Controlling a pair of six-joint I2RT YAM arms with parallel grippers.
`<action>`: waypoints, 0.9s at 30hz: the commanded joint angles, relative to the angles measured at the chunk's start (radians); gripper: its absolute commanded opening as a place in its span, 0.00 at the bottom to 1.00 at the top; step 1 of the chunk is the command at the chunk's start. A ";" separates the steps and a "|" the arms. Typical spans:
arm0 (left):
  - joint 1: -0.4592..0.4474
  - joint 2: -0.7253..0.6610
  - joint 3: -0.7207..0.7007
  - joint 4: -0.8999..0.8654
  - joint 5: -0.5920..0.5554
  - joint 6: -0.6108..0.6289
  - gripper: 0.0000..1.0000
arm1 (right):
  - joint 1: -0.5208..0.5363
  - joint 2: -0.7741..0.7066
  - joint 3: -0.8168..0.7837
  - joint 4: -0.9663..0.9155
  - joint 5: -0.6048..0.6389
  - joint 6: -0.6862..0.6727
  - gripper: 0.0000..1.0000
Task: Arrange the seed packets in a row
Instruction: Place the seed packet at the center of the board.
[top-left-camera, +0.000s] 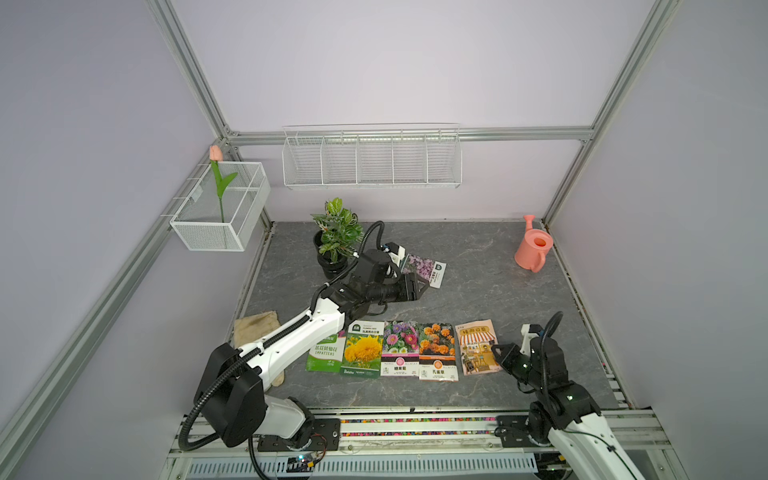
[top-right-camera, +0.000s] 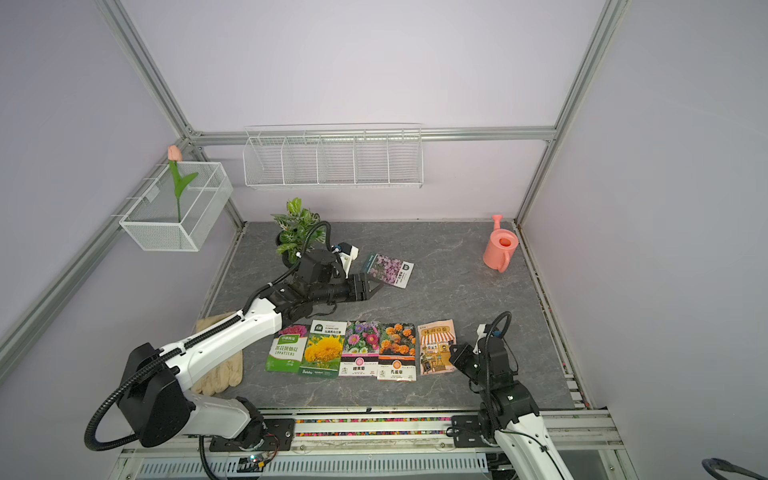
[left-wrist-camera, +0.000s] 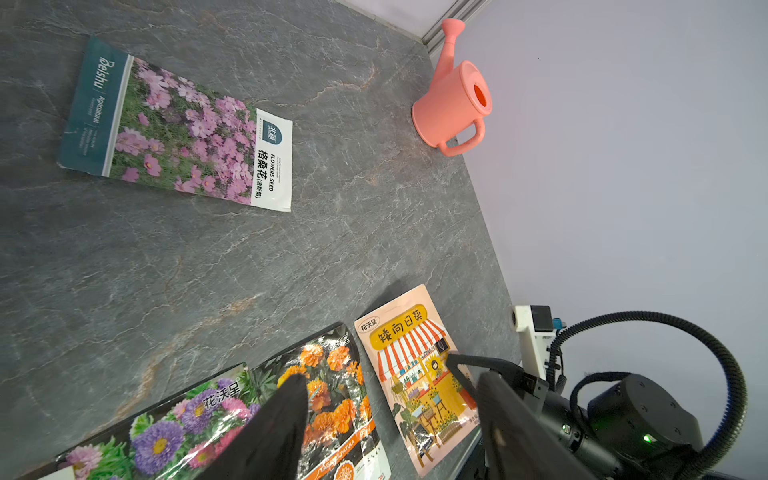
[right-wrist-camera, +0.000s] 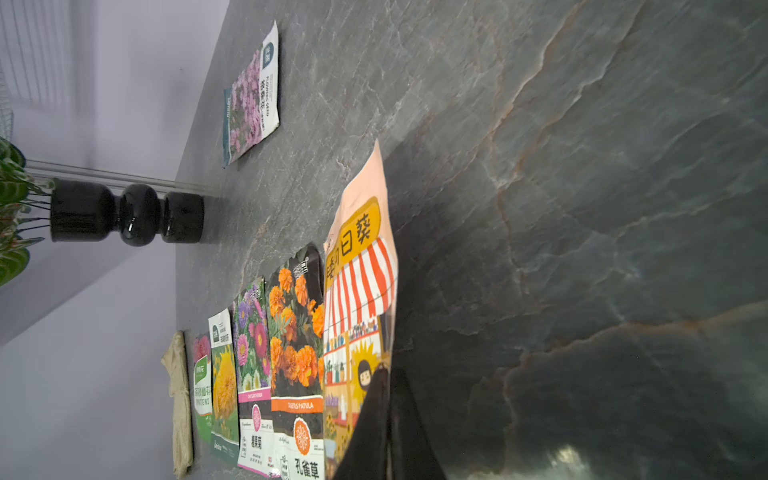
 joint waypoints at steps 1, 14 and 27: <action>-0.004 -0.022 0.010 -0.009 -0.016 -0.002 0.68 | 0.024 0.042 -0.011 -0.039 0.049 -0.015 0.10; -0.004 -0.031 0.020 -0.028 -0.021 0.006 0.68 | 0.065 0.068 0.015 -0.070 0.094 -0.030 0.29; -0.004 -0.022 0.037 -0.053 -0.038 0.011 0.68 | 0.065 0.041 0.083 -0.132 0.164 -0.093 0.59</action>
